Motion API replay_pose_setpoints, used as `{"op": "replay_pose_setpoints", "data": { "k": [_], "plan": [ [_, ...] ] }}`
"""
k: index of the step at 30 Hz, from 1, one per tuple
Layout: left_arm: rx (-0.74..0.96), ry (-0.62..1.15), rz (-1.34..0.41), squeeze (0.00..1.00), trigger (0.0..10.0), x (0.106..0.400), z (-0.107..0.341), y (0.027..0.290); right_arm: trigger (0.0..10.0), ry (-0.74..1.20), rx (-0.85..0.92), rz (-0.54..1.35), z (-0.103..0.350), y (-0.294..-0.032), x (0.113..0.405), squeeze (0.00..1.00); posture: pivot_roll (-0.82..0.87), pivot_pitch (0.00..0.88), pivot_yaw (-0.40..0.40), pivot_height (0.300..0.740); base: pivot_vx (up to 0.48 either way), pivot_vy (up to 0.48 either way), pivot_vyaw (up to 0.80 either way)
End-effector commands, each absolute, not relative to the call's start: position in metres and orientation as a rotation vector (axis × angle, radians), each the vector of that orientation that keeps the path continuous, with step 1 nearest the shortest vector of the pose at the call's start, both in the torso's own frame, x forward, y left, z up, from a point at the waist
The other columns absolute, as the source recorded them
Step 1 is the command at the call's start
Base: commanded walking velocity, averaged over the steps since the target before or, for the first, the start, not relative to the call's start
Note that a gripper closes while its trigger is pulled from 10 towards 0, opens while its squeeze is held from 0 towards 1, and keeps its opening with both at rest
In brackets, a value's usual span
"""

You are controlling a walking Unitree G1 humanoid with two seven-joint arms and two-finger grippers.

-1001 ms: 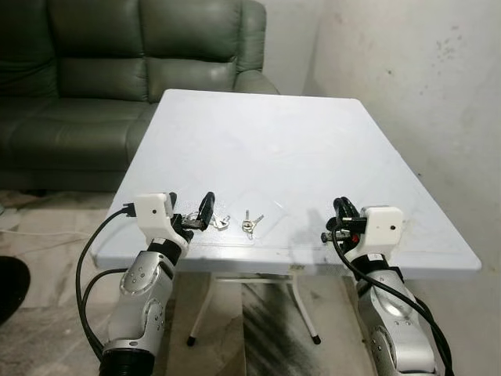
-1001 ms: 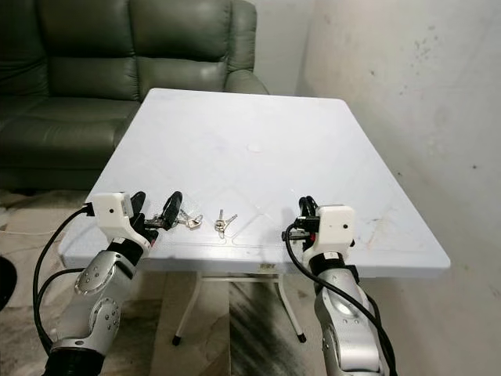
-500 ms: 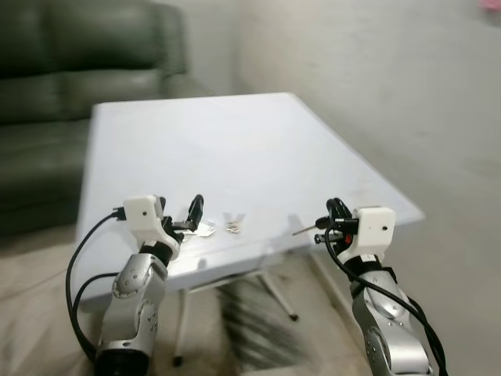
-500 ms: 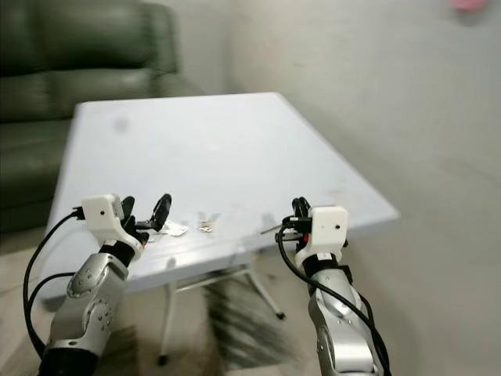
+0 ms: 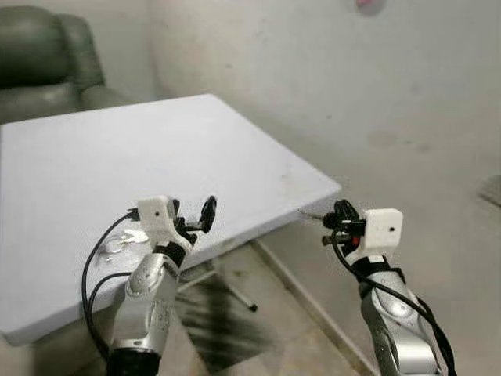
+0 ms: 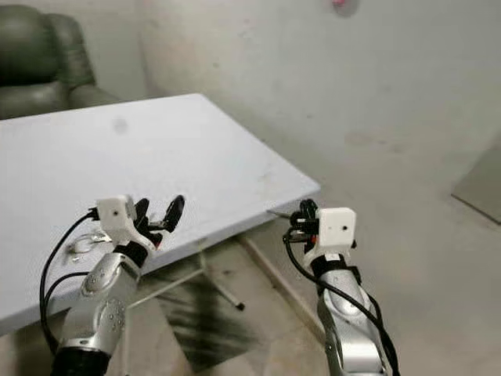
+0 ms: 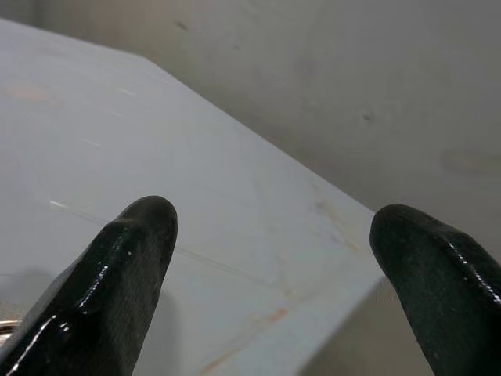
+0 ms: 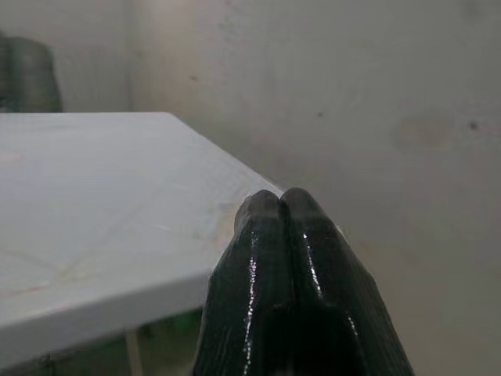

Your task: Hang keys on a hook

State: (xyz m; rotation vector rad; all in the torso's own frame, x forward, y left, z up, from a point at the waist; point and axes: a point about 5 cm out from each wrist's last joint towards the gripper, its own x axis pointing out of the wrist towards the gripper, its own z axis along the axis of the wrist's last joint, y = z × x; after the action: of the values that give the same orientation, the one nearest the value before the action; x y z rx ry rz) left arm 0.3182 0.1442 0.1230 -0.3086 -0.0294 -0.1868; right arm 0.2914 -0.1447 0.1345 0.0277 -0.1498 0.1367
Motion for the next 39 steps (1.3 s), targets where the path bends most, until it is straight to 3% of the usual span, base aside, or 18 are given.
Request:
{"op": "replay_pose_setpoints", "data": {
  "k": [1, 39],
  "plan": [
    [-0.314, -0.026, -0.192, 0.0, 10.0, 0.3204, 0.1255, 0.1414, 10.0, -0.158, 0.018, 0.118, 0.1375, -0.149, 0.2928, 0.0, 0.05, 0.0, -0.052, 0.74, 0.0, 0.0, -0.77],
    [-0.265, 0.027, -0.174, 0.0, 10.0, 0.3202, 0.1205, 0.1393, 10.0, -0.148, 0.009, 0.088, 0.1377, -0.1532, 0.2937, 0.0, 0.05, 0.0, -0.054, 0.74, 0.0, 0.0, -0.77]
  ]
}}
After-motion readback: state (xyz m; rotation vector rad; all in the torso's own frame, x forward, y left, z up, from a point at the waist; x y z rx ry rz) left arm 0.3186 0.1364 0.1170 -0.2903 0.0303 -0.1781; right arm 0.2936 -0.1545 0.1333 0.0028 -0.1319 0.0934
